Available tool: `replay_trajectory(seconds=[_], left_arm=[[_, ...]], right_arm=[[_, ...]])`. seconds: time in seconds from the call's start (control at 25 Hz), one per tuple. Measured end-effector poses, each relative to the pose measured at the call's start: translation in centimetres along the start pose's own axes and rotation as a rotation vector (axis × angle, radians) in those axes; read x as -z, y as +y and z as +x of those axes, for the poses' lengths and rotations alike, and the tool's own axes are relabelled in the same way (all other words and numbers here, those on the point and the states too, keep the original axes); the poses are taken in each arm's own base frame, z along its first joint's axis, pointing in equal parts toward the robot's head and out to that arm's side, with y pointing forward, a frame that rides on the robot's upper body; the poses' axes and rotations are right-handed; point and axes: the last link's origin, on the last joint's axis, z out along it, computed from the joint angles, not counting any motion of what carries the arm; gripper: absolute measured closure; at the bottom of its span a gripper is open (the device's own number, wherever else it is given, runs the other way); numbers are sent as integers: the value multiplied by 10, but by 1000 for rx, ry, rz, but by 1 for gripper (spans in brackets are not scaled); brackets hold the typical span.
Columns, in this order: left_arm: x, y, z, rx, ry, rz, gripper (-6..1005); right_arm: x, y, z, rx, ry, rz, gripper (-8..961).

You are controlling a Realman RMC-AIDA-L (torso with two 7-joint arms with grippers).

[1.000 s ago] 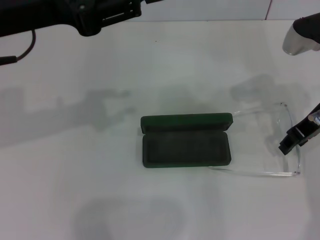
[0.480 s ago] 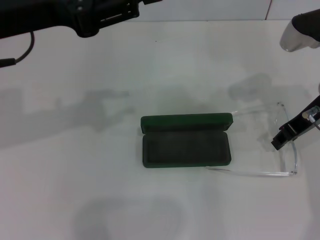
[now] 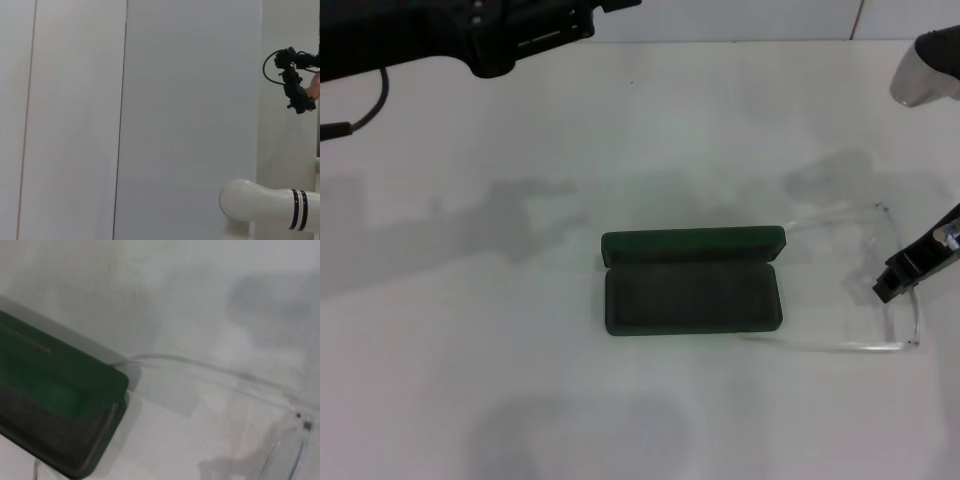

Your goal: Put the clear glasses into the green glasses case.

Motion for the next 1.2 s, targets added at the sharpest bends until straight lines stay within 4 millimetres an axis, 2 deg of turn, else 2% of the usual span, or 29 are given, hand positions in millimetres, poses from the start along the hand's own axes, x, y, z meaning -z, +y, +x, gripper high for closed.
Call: replay_trajectory(seconds=[0.08,0.32,0.72,0.96,1.2], left_arm=[[0,0,-1,3,1,0,538],[1,0,-1,4,1,0,537],[1,4,0,7,11,-21,538],[5,2,1,8,17,-8,537],[17,-4,1,27,37,42,538]], right_arm=[[0,-1,2,8,0,1,685],[4,-4,7,17,-25,15,812],[15,-15,15,-1,-71,26,828],[41,-27,27,-24,-149,30,829],[77,-33,47,-17,-238,33,830]])
